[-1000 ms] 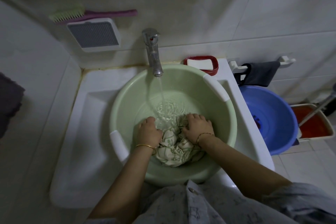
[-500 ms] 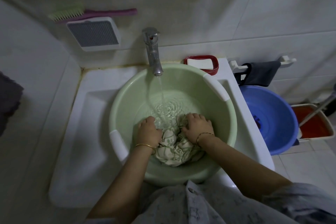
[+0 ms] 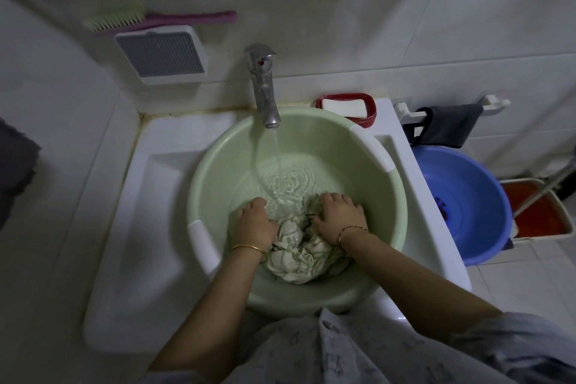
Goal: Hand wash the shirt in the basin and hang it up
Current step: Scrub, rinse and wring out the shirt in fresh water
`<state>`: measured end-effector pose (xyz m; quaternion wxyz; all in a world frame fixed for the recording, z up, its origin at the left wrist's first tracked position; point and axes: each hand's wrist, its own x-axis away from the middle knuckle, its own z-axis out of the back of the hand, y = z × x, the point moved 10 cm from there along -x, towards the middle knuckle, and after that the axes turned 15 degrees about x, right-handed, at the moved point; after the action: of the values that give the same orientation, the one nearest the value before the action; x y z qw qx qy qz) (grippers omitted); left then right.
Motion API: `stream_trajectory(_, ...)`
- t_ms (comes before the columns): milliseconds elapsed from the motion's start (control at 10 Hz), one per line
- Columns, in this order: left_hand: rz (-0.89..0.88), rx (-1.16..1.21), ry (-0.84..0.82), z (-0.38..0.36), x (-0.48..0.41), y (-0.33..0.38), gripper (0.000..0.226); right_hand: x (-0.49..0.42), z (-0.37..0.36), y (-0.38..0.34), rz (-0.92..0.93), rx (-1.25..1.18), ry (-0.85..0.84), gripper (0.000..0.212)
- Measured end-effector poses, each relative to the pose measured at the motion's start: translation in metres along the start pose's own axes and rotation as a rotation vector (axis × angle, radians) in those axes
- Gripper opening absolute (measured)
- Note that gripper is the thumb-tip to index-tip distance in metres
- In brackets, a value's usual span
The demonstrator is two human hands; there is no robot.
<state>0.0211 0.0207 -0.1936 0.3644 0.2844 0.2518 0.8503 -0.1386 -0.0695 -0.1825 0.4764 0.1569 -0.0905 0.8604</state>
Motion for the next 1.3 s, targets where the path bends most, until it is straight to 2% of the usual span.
stream_trajectory(1000,-0.021,-0.032,0.006,0.001,-0.001,-0.001,0.05,-0.001,-0.003,0.001,0.004,0.001,-0.022,0.051)
stream_trajectory(1200,-0.036,0.021,0.043,0.013,0.001,0.01,0.048,-0.001,0.019,0.001,-0.005,-0.001,0.095,0.039)
stream_trajectory(1300,-0.062,0.065,0.095,0.032,-0.003,0.022,0.047,-0.006,0.047,-0.002,0.002,-0.138,0.164,0.036)
